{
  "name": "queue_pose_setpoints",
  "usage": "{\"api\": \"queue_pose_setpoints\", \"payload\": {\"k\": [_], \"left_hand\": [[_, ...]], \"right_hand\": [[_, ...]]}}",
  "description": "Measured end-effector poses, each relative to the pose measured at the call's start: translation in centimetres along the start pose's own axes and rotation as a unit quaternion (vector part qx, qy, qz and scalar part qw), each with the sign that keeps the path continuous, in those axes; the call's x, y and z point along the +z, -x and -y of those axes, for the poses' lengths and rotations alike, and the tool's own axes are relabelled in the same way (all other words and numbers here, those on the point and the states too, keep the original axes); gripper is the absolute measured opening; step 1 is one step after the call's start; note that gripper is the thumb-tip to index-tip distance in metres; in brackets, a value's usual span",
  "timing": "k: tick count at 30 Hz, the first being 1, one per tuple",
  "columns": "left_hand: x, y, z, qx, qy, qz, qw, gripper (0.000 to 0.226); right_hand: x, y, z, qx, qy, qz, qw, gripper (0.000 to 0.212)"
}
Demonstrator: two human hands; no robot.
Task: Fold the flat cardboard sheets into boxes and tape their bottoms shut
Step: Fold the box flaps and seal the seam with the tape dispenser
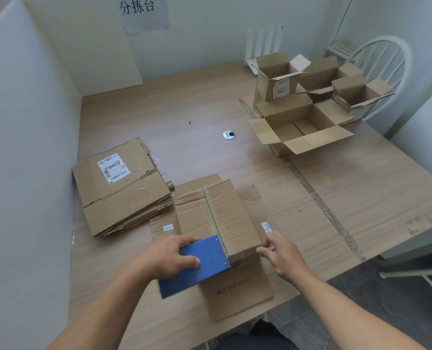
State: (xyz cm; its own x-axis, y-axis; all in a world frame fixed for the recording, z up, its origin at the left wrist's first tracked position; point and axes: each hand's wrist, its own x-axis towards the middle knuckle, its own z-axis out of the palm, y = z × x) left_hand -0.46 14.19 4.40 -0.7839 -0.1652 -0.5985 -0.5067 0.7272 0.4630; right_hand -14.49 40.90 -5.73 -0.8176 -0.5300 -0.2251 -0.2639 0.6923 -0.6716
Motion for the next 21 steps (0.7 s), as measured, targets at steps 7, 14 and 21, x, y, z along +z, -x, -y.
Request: {"api": "queue_pose_setpoints", "payload": {"k": [7, 14, 21], "left_hand": [[0.1, 0.0, -0.1, -0.005, 0.001, -0.009, 1.0, 0.049], [0.2, -0.2, 0.3, -0.006, 0.013, -0.005, 1.0, 0.052], [0.1, -0.3, 0.3, -0.004, 0.009, -0.004, 1.0, 0.046]], "right_hand": [[1.8, 0.6, 0.4, -0.002, 0.042, -0.071, 0.997, 0.043], [3.9, 1.6, 1.8, 0.077, 0.002, -0.131, 0.988, 0.023], [0.5, 0.6, 1.5, -0.022, 0.19, -0.005, 0.981, 0.046]]}}
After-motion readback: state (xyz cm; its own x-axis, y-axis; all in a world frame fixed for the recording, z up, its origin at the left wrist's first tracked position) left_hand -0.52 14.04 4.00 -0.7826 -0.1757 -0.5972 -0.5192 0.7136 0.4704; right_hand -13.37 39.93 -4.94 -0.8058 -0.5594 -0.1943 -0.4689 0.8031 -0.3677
